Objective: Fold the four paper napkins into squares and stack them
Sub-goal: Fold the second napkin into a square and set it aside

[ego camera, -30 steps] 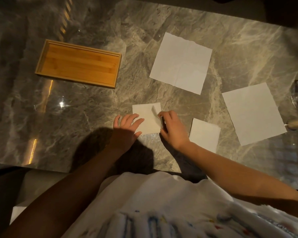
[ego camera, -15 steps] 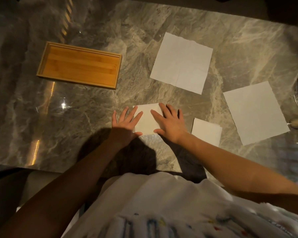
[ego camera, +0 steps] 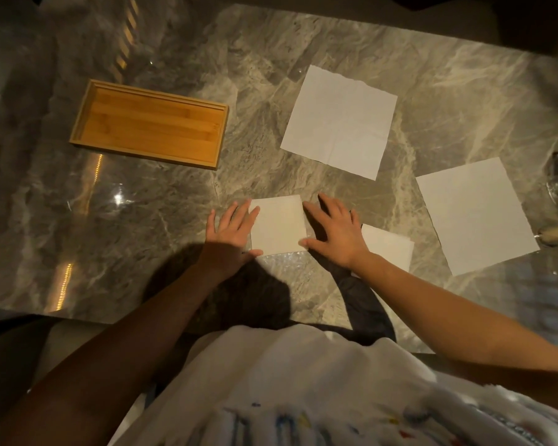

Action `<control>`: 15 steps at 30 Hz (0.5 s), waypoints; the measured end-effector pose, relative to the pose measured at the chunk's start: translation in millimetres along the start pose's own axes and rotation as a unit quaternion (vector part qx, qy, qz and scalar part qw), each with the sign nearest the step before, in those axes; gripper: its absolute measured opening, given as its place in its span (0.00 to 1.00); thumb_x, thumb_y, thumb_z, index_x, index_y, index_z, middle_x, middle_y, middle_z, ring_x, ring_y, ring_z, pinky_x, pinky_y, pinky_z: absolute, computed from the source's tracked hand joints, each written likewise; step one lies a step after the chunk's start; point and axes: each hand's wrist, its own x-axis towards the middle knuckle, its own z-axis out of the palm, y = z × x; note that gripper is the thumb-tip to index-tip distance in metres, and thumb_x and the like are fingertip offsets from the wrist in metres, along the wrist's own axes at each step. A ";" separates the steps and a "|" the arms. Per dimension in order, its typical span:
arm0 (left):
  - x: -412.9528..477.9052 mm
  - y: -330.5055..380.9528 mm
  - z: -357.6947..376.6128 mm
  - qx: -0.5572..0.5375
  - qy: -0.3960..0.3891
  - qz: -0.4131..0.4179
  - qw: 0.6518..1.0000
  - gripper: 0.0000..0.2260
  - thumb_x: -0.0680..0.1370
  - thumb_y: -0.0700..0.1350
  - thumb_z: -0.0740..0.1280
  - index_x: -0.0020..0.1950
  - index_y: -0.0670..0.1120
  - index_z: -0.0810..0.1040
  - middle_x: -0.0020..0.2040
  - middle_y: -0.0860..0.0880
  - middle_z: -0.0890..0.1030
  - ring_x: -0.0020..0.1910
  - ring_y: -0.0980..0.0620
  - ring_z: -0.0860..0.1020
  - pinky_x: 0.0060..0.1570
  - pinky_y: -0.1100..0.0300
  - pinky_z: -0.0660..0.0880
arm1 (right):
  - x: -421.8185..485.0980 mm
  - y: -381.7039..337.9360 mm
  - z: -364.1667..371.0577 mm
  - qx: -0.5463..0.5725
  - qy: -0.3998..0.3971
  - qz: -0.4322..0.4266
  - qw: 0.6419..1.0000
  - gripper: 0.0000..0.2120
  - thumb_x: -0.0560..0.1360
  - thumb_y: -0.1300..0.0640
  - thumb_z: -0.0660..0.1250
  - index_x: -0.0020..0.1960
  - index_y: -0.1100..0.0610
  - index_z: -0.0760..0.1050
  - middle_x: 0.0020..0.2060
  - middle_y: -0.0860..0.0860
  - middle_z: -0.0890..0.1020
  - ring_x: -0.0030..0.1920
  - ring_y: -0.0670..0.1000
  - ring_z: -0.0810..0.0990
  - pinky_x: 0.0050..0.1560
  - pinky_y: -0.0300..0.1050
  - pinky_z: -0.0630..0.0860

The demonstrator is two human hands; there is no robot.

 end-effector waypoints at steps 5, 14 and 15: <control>-10.9 16.5 -6.1 -0.260 0.125 -0.248 0.925 0.25 0.73 0.47 0.68 0.68 0.42 0.68 0.63 0.40 0.74 0.59 0.43 0.73 0.57 0.51 0.70 | -1.2 -4.1 -8.3 0.260 0.069 0.130 0.954 0.15 0.77 0.50 0.63 0.62 0.53 0.74 0.54 0.51 0.80 0.55 0.54 0.79 0.58 0.55 0.76; 8.2 46.8 -17.4 -0.506 -0.046 -0.366 0.780 0.19 0.76 0.37 0.64 0.66 0.37 0.67 0.60 0.38 0.76 0.58 0.41 0.75 0.58 0.52 0.72 | 13.3 -23.3 0.7 0.361 -0.024 0.208 0.909 0.13 0.75 0.59 0.66 0.59 0.61 0.73 0.40 0.56 0.80 0.43 0.54 0.79 0.46 0.44 0.75; 8.5 47.0 -18.3 -0.521 -0.047 -0.372 0.767 0.19 0.76 0.37 0.63 0.66 0.37 0.67 0.58 0.38 0.76 0.55 0.42 0.75 0.54 0.53 0.72 | 13.4 -23.4 2.3 0.358 -0.018 0.209 0.910 0.13 0.75 0.59 0.67 0.58 0.61 0.73 0.38 0.53 0.77 0.42 0.53 0.77 0.43 0.42 0.73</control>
